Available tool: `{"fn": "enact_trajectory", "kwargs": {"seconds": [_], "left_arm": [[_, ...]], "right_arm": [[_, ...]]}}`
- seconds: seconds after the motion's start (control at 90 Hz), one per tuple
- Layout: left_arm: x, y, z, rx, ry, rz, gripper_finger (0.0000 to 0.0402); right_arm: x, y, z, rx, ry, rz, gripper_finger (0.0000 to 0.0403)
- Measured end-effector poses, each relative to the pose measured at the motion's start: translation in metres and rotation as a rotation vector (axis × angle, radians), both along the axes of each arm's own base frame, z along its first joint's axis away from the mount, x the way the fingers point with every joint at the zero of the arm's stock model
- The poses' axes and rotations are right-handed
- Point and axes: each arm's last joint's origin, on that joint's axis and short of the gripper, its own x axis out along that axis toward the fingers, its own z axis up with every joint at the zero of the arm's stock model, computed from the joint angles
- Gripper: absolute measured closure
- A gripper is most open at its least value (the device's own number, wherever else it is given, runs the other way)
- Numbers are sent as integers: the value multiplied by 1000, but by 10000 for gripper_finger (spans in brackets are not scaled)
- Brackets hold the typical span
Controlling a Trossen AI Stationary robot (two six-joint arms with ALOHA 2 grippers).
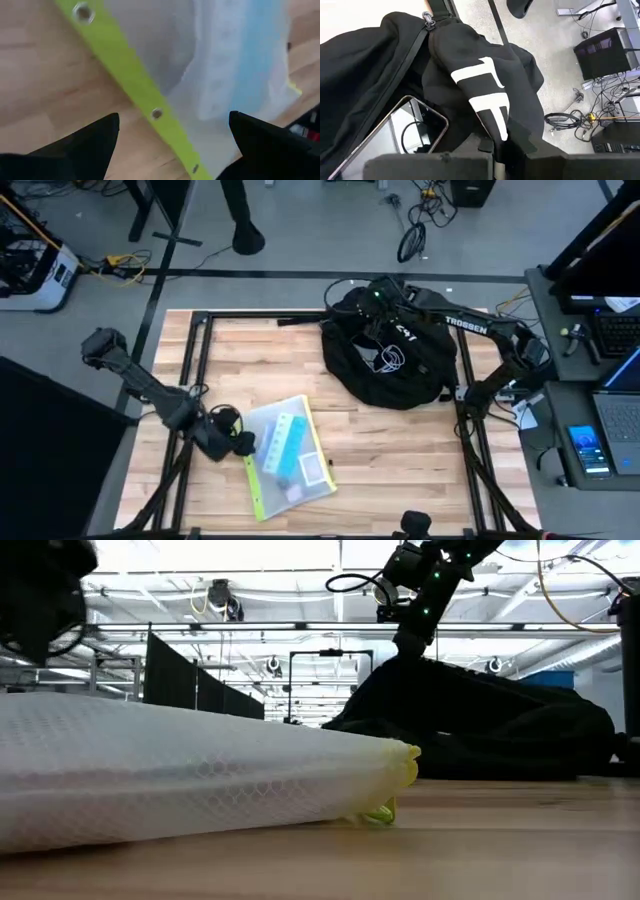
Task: Unpack backpack
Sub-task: Put the zip bag into the black backpack
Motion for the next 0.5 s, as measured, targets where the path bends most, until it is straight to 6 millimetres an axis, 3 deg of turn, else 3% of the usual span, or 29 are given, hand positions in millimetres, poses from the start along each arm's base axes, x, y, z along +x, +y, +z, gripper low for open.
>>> {"fn": "enact_trajectory", "kwargs": {"seconds": [0.322,0.5], "left_arm": [[15,-16,-39,101,87,46,40],[30,-16,-67,90,-123,164,40]], "right_arm": [[-1,-1,0,0,3,-2,403],[-2,0,-1,9,17,-1,403]]}}
